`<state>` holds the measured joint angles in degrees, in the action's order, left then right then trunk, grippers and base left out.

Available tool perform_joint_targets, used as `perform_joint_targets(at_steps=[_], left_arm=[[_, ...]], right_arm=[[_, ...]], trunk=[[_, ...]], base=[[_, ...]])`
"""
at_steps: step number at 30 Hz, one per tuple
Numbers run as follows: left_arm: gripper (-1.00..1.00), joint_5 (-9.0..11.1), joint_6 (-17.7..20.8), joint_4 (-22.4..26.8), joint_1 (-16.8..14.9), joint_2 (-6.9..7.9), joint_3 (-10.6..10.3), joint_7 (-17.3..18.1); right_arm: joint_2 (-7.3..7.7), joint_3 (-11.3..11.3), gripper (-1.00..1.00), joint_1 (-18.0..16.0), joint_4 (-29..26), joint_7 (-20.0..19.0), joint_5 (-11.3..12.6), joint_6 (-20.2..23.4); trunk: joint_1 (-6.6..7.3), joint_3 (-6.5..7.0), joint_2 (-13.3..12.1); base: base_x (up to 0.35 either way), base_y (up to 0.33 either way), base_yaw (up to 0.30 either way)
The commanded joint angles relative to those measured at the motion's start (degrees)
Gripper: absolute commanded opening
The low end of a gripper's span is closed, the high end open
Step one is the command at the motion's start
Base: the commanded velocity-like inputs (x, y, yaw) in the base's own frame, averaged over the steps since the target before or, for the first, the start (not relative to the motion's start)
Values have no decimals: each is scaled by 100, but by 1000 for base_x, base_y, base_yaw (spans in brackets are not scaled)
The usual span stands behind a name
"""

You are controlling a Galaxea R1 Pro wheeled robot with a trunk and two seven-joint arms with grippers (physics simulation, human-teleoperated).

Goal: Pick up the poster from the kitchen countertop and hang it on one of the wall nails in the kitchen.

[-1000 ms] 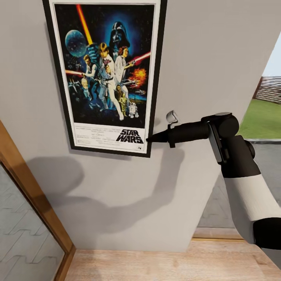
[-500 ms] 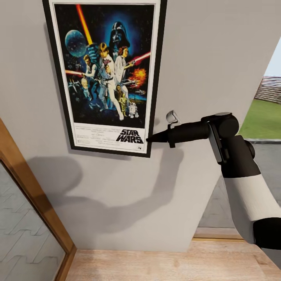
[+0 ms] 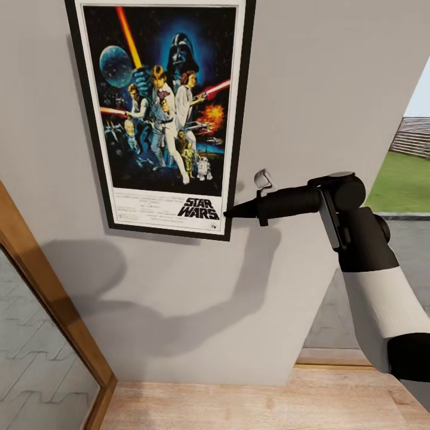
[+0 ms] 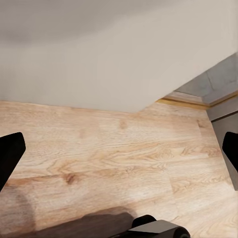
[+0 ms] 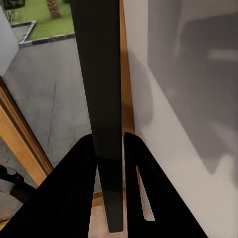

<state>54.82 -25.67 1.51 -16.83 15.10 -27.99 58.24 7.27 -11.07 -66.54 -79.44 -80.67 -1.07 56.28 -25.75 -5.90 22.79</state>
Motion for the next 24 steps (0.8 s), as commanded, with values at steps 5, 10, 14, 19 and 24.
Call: perform_joint_targets(at_steps=[5, 10, 14, 19, 24], left_arm=[[100, 42, -26, -1, -5, 8, -48, 12], [100, 41, -26, -1, -5, 10, -48, 12], [100, 43, -26, -1, -5, 10, -48, 12], [100, 42, -26, -1, -5, 10, -48, 12], [100, 44, -26, -1, -5, 10, -48, 12]], right_arm=[[3, -4, -100, -8, -1, -28, -7, 68], [3, -5, -100, -8, -1, -27, -7, 68], [3, -8, -100, -8, -1, -27, -6, 68], [3, -8, -100, -8, -1, -27, -4, 68], [3, -5, -100, -8, -1, -28, -5, 68]], trunk=[[-4, -13, 13], [-4, -13, 13], [-4, -13, 13], [-4, -13, 13], [-4, -13, 13]], base=[[0, 23, 0], [0, 111, 0], [0, 37, 0], [0, 10, 0], [0, 75, 0]])
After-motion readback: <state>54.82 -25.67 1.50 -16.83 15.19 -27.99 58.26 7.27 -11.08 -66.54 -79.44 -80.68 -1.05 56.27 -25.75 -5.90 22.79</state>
